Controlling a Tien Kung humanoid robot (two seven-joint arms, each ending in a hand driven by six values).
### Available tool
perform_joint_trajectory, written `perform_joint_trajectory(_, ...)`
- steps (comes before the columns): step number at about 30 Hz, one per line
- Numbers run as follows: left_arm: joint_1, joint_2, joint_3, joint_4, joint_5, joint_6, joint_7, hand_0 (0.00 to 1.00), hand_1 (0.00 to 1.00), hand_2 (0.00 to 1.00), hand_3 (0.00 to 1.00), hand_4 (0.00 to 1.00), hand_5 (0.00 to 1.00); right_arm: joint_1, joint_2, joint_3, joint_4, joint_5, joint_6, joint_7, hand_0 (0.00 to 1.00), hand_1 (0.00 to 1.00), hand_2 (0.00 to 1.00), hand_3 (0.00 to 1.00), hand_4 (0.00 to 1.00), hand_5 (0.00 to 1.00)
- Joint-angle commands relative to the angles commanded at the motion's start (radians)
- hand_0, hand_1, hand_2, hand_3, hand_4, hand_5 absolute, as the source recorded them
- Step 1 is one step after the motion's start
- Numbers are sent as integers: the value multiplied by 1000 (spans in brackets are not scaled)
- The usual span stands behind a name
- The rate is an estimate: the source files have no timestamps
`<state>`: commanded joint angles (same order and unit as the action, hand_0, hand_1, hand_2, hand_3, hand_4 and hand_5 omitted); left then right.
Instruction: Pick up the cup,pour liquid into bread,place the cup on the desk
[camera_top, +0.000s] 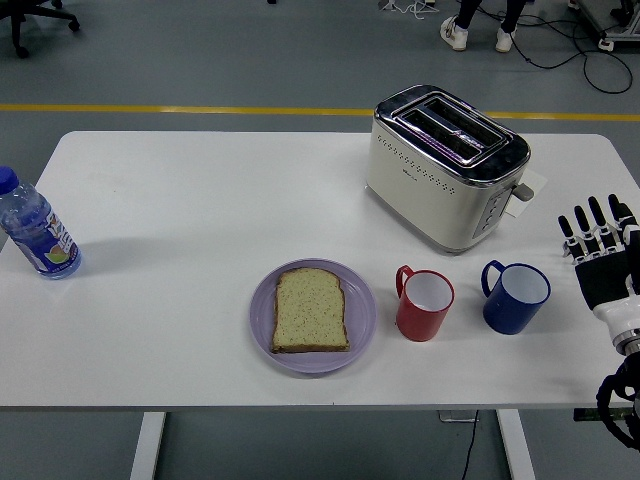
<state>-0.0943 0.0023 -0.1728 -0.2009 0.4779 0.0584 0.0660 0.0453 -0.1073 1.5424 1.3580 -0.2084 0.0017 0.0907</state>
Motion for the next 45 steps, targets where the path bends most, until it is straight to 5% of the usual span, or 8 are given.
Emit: perform_joint_trajectory(45, 9, 3, 10, 2, 3, 1, 1, 635, 644, 655, 552, 322, 836, -13, 9, 6, -26, 88, -38, 44, 650, 569, 631, 610, 630, 209)
